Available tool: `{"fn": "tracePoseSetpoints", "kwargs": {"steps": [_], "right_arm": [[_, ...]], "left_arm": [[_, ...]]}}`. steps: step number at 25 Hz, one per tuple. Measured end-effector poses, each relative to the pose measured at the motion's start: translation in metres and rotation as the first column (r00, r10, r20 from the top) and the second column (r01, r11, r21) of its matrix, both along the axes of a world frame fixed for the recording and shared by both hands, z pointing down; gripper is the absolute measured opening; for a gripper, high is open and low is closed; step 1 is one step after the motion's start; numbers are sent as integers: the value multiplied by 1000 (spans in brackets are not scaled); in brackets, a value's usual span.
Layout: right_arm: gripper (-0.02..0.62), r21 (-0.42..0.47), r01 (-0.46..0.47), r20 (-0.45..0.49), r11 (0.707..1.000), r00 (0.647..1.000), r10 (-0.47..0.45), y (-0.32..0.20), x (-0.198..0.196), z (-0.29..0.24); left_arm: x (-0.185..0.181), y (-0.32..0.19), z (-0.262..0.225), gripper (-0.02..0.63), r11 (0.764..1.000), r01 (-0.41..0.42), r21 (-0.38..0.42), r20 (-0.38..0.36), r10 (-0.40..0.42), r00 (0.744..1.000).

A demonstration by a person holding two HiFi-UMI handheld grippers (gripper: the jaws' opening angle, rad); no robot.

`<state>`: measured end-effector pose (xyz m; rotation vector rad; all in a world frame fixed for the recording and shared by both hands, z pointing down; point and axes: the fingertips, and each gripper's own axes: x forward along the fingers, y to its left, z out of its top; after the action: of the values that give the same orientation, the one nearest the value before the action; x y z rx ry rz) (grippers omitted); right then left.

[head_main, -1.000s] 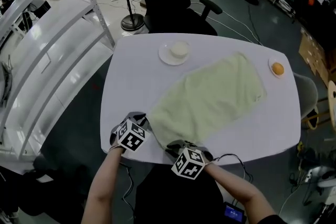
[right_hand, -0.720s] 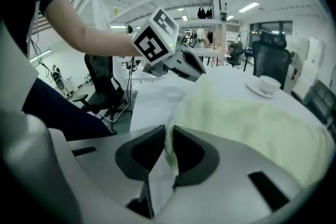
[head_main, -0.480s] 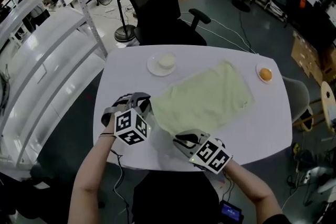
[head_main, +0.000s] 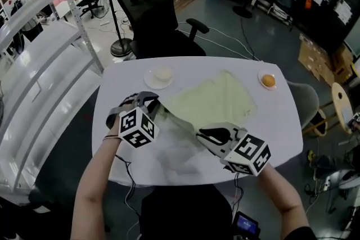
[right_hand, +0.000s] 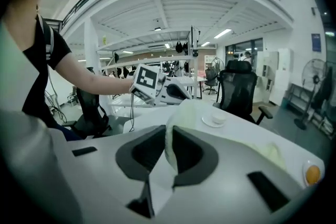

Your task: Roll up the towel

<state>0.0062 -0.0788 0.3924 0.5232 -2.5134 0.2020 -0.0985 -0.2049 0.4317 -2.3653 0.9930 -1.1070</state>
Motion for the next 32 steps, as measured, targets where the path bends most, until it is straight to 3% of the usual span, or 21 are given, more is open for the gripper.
{"fn": "tracePoseSetpoints", "kwargs": {"steps": [4, 7, 10, 14, 21, 25, 28, 29, 31, 32], "right_arm": [[49, 13, -24, 5, 1000, 1000, 24, -5, 4, -16], [49, 32, -20, -17, 999, 1000, 21, -9, 3, -23], [49, 56, -18, -26, 998, 999, 19, -13, 2, -28], [49, 78, -21, -35, 997, 999, 23, -17, 3, -29], [49, 89, -27, -19, 996, 999, 29, -19, 4, -36], [49, 101, -44, -7, 994, 999, 45, -21, 10, -41], [49, 100, -47, -7, 994, 999, 48, -21, 17, -40], [49, 99, -47, -7, 994, 999, 48, -20, 19, -39], [49, 94, -53, -13, 994, 998, 54, -18, 25, -38], [49, 91, -58, -17, 994, 998, 60, -18, 28, -38]], "left_arm": [[-3, 19, 33, 55, 988, 61, -139, -126, -78, 989], [3, 43, 57, 219, 953, 63, -295, -230, -135, 964], [16, 64, 77, 272, 918, 38, -394, -297, -166, 940], [34, 94, 78, 298, 872, 0, -490, -431, -242, 870], [62, 119, 115, 308, 790, 37, -611, -464, -396, 792], [97, 126, 125, 314, 780, 53, -623, -484, -437, 758], [98, 111, 136, 294, 786, 166, -595, -454, -499, 738], [92, 105, 140, 215, 789, 203, -580, -440, -512, 738], [77, 99, 145, 65, 807, 244, -538, -411, -504, 760], [69, 97, 144, 50, 821, 249, -514, -388, -481, 786]]}}
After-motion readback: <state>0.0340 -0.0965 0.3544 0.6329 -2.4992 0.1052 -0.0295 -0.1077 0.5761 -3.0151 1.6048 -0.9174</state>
